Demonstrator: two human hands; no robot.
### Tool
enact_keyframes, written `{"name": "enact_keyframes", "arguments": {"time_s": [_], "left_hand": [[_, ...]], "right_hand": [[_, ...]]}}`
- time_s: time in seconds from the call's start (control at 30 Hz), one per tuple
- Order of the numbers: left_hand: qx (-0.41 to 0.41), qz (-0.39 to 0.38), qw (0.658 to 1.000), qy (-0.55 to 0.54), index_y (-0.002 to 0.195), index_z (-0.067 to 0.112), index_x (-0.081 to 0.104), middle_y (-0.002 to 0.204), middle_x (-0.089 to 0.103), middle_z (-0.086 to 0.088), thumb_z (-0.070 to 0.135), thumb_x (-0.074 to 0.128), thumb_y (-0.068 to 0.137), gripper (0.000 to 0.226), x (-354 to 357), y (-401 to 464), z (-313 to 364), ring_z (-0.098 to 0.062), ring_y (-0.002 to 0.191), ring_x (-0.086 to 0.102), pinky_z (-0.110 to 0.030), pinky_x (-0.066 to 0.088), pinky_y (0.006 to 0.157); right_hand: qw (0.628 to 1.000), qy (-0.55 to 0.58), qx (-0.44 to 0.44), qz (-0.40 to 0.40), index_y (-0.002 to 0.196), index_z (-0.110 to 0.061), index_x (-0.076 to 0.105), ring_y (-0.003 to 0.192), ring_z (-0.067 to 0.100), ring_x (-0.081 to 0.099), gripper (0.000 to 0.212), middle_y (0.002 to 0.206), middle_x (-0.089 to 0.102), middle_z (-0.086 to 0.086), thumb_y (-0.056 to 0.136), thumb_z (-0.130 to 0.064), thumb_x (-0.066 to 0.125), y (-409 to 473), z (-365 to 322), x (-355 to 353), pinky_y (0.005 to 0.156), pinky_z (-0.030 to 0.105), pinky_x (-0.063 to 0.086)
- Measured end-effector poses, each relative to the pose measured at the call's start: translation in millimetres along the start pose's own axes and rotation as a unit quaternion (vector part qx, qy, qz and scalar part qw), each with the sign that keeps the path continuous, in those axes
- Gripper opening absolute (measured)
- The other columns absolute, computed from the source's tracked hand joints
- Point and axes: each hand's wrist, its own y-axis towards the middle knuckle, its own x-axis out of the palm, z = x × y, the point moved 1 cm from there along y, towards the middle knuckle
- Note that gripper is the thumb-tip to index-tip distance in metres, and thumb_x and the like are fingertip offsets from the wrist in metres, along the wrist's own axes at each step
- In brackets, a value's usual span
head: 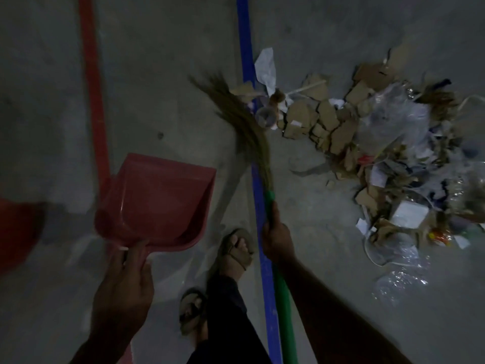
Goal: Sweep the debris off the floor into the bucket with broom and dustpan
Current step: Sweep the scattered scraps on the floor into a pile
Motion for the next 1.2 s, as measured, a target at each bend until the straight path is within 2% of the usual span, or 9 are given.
{"name": "enact_keyframes", "arguments": {"time_s": [0.1,0.2,0.37,0.47,0.63,0.77,0.9,1.0,1.2], "left_hand": [[-0.003,-0.038,0.999,-0.035,0.134,0.02,0.054,0.117,0.053,-0.009,0.014,0.057,0.094,0.041,-9.1,32.2,23.4,-0.037,0.102,0.061,-0.048,0.055,0.074],[0.008,-0.048,0.998,-0.03,0.134,0.024,0.051,0.113,0.053,-0.009,0.011,0.062,0.091,0.046,-18.8,60.6,39.9,-0.039,0.095,0.061,-0.047,0.054,0.069],[0.067,-0.039,0.997,-0.013,0.135,0.02,0.05,0.108,0.054,-0.014,0.014,0.058,0.092,0.044,-26.2,95.7,42.6,-0.041,0.092,0.059,-0.047,0.053,0.068],[0.076,-0.036,0.996,-0.021,0.135,0.022,0.05,0.105,0.051,-0.011,0.017,0.052,0.093,0.042,-32.3,107.4,42.2,-0.039,0.088,0.058,-0.045,0.052,0.065],[0.042,-0.047,0.998,-0.027,0.137,0.025,0.046,0.118,0.051,-0.016,0.005,0.061,0.088,0.054,-50.5,116.3,33.7,-0.041,0.096,0.06,-0.046,0.054,0.067],[0.034,-0.062,0.997,-0.025,0.135,0.026,0.048,0.12,0.051,-0.016,0.006,0.059,0.088,0.053,-71.3,117.7,17.9,-0.043,0.096,0.06,-0.049,0.054,0.069],[0.05,-0.082,0.995,0.001,0.132,0.021,0.052,0.109,0.053,-0.018,0.006,0.062,0.089,0.047,-88.8,123.5,-12.9,-0.042,0.083,0.062,-0.046,0.052,0.064],[0.065,-0.093,0.993,0.036,0.129,0.014,0.053,0.108,0.056,-0.019,0.008,0.063,0.09,0.04,-102.7,139.4,-34.9,-0.04,0.082,0.062,-0.042,0.05,0.065],[0.149,-0.071,0.983,0.075,0.127,0.015,0.053,0.092,0.046,-0.008,0.016,0.052,0.094,0.033,-116.8,173.4,-60.2,-0.034,0.067,0.055,-0.043,0.05,0.055]], "right_hand": [[0.995,0.055,0.06,0.063,0.157,-0.036,0.002,0.062,0.025,0.063,0.064,0.078,0.063,0.01,0.104,-0.036,0.036,3.0,26.9,-34.0,0.06,0.045,0.057],[0.984,0.085,0.099,0.122,0.158,-0.032,0.006,0.058,0.022,0.061,0.062,0.075,0.064,0.01,0.105,-0.031,0.039,12.8,47.7,-79.7,0.051,0.036,0.052],[0.962,0.04,0.136,0.233,0.158,-0.018,0.017,0.083,0.045,0.061,0.062,0.101,0.063,0.033,0.102,-0.029,0.043,20.8,78.4,-153.0,0.074,0.045,0.049],[0.957,0.034,0.12,0.262,0.156,-0.03,0.017,0.078,0.044,0.062,0.066,0.104,0.062,0.031,0.095,-0.042,0.038,1.6,86.4,-174.5,0.07,0.05,0.053],[0.975,0.044,0.028,0.214,0.156,-0.036,0.021,0.058,0.023,0.058,0.063,0.08,0.064,0.016,0.101,-0.018,0.048,-74.2,52.6,-145.8,0.06,0.04,0.049],[0.992,0.055,-0.022,0.107,0.157,-0.033,0.021,0.091,0.022,0.061,0.064,0.113,0.065,0.01,0.101,-0.02,0.05,-121.3,4.2,-77.0,0.081,0.038,0.05],[0.997,-0.06,-0.044,0.0,0.154,-0.051,0.001,0.098,0.029,0.063,0.069,0.109,0.063,0.01,0.1,-0.037,0.043,-120.1,-29.7,-5.1,0.076,0.034,0.048],[0.995,-0.098,0.02,-0.026,0.153,-0.051,-0.003,0.089,0.032,0.065,0.068,0.099,0.064,0.013,0.097,-0.044,0.034,-94.9,-25.6,5.7,0.073,0.039,0.053],[0.969,-0.009,0.224,0.108,0.154,-0.026,0.026,0.064,0.029,0.058,0.056,0.082,0.061,0.016,0.102,-0.033,0.044,-62.6,9.4,-82.5,0.06,0.032,0.046]]}}
